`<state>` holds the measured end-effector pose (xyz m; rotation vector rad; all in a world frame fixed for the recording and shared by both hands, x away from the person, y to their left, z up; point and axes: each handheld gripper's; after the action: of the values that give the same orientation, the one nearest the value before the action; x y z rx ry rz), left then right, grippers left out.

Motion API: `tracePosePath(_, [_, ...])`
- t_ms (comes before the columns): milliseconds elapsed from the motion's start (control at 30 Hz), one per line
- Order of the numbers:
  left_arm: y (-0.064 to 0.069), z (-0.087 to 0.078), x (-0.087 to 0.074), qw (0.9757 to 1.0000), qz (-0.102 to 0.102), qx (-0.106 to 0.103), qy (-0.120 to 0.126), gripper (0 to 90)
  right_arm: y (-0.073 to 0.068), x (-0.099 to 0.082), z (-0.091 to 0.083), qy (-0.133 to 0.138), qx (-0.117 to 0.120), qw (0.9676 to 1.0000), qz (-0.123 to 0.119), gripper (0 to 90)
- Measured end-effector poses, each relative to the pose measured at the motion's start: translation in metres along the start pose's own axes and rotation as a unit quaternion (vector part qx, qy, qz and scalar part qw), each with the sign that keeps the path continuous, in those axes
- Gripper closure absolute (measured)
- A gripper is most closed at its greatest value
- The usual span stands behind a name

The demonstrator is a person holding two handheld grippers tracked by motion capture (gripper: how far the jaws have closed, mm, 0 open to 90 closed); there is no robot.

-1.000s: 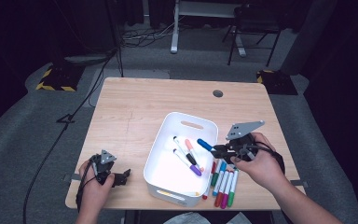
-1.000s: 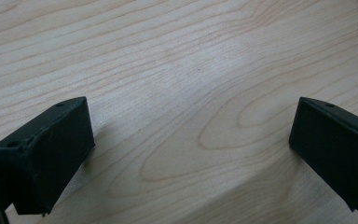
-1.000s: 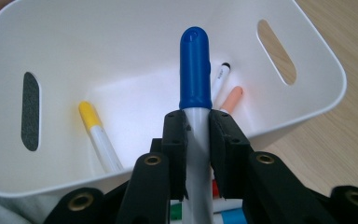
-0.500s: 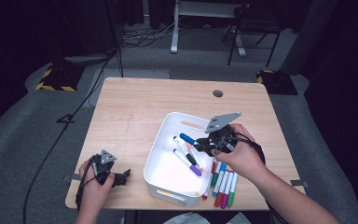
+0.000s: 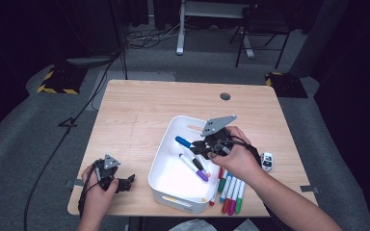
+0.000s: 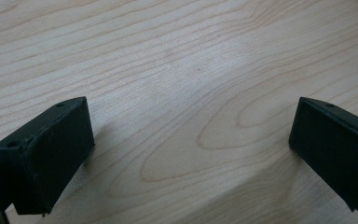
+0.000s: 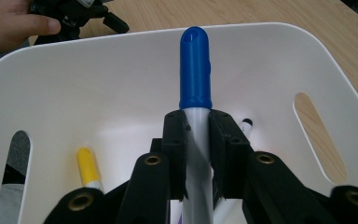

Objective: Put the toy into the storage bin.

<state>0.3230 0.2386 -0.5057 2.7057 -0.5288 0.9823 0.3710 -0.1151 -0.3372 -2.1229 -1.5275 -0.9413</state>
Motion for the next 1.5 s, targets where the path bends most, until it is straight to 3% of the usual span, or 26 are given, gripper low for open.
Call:
tracePosePath(133, [0.000, 0.000, 0.000, 1.0000, 0.000, 0.000, 0.000, 0.2, 0.000, -0.003, 0.006, -0.010, 0.008, 0.9999, -0.001, 76.6])
tracePosePath(300, [0.000, 0.000, 0.000, 1.0000, 0.001, 0.000, 0.000, 0.2, 0.000, -0.007, 0.011, -0.044, 0.007, 0.9990, -0.007, 76.6])
tracePosePath(1500, [0.000, 0.000, 0.000, 1.0000, -0.001, 0.000, 0.002, 0.3, -0.016, -0.023, 0.051, -0.113, 0.028, 0.9929, -0.024, 76.0])
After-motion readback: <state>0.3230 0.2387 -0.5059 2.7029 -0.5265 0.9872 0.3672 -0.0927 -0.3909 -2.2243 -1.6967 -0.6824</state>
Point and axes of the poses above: each handheld gripper's, and its own axes: z roughly forward along the jaws, x roughly out of its top, y roughly to its right, and after that the axes turned 4 degrees about -z, right-handed
